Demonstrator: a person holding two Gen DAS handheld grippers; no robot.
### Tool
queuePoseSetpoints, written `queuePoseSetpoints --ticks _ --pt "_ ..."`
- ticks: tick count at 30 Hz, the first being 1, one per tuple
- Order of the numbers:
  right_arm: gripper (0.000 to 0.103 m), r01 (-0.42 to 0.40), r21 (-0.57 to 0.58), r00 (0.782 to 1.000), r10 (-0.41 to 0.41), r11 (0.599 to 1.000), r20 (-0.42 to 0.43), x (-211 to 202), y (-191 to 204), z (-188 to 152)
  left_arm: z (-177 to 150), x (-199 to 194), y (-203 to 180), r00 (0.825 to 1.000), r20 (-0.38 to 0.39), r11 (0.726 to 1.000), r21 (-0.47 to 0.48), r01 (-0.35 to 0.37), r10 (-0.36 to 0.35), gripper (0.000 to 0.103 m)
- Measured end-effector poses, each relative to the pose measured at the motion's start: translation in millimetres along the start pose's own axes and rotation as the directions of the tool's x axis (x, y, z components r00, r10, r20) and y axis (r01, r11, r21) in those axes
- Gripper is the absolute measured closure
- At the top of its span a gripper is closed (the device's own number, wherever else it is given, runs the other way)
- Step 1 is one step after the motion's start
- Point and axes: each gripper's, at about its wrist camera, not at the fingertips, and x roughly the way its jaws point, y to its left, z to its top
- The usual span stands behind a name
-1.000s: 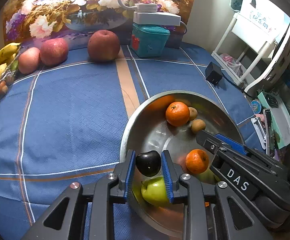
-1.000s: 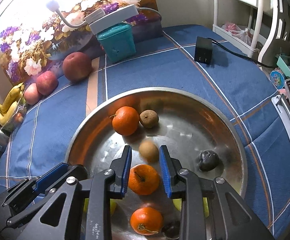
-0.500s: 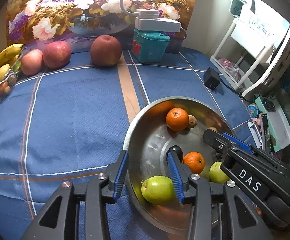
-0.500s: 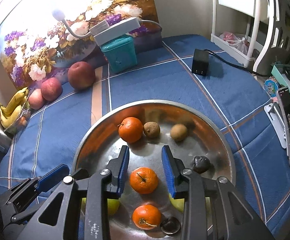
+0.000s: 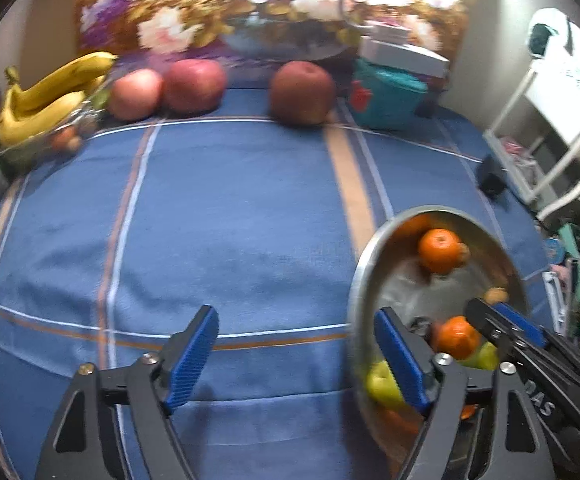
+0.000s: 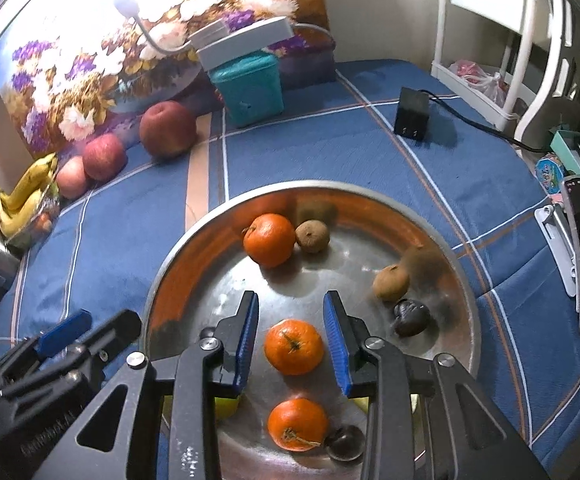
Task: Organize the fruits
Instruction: 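Open the left tool over the plate while the right tool releases the kiwi there, then withdraw both open tools from the plate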
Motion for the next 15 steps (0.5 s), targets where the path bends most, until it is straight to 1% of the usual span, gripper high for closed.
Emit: queuePoseSetpoints --ticks 1,2,3,4,5,10,12,15 --pt "0.069 0.001 -0.006 1.000 -0.001 1.000 -0.004 0.6 1.8 -0.6 -1.1 0.9 3.8 1.000 0.002 1.000 -0.002 -0.026 0.026 0.010" --pt "0.067 0.002 -0.014 1.000 -0.002 1.000 -0.011 1.7 4.3 -1.3 -1.8 1.2 6.4 0.999 0.004 0.999 -0.003 -0.043 0.043 0.007" --pt "0.060 0.004 -0.018 1.000 -0.004 1.000 -0.015 2.3 5.8 -1.8 -2.5 1.5 9.4 0.998 0.005 0.998 -0.004 -0.057 0.057 0.002" --pt "0.056 0.005 -0.024 1.000 -0.006 1.000 -0.020 3.1 8.0 -2.4 -3.5 1.5 12.4 0.998 0.008 0.998 -0.007 -0.069 0.069 0.000" --pt "0.051 0.006 -0.029 1.000 -0.006 1.000 -0.022 3.3 9.5 -3.1 -4.4 1.6 15.4 0.997 0.008 0.997 -0.013 -0.077 0.077 0.000" --pt "0.045 0.013 -0.062 0.999 -0.015 0.998 -0.031 4.7 19.6 -6.9 -8.1 5.6 24.9 0.994 -0.004 0.994 -0.029 -0.108 0.108 0.000" --pt "0.036 0.015 -0.069 0.999 -0.018 0.998 -0.035 5.3 22.1 -8.7 -10.9 4.6 27.7 0.992 -0.006 0.991 -0.026 -0.128 0.128 0.000" --pt "0.033 0.025 -0.082 0.999 -0.028 0.996 -0.034 5.7 26.4 -12.2 -13.9 2.3 33.3 0.988 -0.005 0.988 -0.029 -0.154 0.154 0.000"
